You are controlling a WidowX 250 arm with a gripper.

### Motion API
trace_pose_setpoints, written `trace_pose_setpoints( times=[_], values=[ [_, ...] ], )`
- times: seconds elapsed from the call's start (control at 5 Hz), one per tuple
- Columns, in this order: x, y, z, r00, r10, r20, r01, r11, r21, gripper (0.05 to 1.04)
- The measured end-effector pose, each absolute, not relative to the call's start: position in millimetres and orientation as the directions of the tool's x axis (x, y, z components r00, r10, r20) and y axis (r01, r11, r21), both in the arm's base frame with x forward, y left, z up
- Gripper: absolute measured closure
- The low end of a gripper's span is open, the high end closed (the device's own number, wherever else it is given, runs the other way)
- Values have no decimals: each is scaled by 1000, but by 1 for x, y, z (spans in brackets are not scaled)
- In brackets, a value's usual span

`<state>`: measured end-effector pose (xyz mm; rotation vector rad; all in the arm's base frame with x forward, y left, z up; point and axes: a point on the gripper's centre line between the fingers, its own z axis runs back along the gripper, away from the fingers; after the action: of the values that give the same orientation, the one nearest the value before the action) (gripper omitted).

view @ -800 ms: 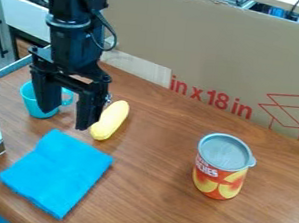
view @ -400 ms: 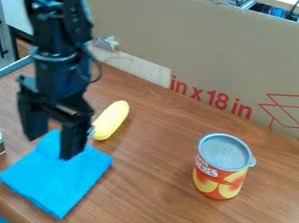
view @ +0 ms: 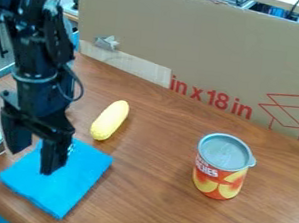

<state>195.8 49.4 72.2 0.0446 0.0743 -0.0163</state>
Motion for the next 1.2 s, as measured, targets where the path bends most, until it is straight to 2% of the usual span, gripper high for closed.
trace_pose_setpoints(
  times=[0.2, 0.6, 0.8, 1.2],
  values=[
    [202, 51, 55, 993, -36, -111, 40, 999, 32, 83],
    [215, 65, 39, 993, -16, -116, 22, 998, 56, 83],
    [214, 63, 23, 996, -41, -83, 45, 998, 48, 83],
    [216, 48, 13, 997, -80, -22, 80, 997, 4, 83]
  ],
)
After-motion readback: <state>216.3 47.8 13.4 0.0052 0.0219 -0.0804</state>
